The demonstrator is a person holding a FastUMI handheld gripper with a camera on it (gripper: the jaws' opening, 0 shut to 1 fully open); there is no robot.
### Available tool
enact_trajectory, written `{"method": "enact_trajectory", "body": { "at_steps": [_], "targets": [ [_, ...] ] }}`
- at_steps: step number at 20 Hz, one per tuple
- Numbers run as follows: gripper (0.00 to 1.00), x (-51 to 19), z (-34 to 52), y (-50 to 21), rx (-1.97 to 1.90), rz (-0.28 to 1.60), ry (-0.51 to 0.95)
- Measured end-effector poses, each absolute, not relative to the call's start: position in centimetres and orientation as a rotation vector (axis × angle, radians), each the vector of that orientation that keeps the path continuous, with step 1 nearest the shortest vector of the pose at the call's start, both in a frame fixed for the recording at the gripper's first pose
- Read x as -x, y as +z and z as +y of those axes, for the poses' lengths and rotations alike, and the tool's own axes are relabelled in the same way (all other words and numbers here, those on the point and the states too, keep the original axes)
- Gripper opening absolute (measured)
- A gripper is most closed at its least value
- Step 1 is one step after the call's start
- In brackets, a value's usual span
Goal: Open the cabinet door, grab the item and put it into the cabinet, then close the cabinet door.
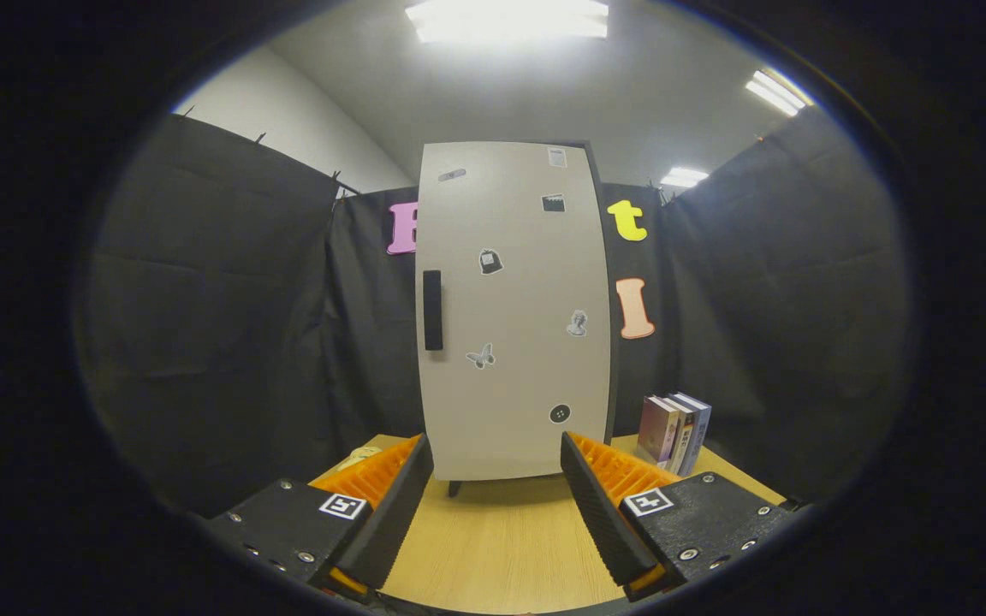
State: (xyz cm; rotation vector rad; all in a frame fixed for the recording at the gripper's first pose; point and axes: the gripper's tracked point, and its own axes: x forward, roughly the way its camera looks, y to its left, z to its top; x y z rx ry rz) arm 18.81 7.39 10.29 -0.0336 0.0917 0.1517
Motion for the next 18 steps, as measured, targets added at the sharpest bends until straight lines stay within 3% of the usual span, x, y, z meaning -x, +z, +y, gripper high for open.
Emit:
{"method": "enact_trajectory", "body": {
  "at_steps": [18],
  "targets": [
    [0.93, -19.0, 8.4, 8.9, 0.038, 0.113, 0.149]
  ]
}}
